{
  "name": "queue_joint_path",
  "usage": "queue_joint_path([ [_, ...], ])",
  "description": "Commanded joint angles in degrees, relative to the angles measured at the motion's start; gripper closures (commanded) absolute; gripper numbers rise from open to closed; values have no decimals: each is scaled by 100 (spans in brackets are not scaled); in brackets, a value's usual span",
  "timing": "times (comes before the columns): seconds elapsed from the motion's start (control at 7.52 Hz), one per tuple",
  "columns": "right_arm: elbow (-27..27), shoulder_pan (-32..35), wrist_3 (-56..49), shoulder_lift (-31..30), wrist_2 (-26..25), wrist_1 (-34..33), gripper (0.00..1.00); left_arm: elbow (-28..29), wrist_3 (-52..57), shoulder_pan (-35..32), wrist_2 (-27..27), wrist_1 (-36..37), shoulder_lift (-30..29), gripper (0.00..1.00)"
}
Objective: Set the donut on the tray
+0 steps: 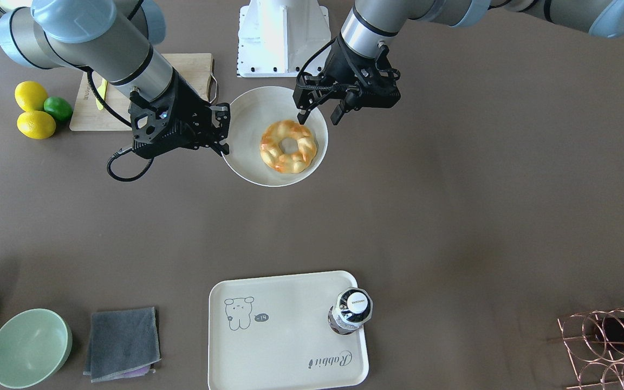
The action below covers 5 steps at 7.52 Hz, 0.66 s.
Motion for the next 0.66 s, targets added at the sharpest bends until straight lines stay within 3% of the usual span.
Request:
queue_joint_path([
  [0.0,0,6,-8,-11,0,0,100,55,-34,-1,19,-62,42,2],
  [0.53,-18,85,-87,-230,-35,-17,100,38,-52,-264,-42,-44,42,3],
])
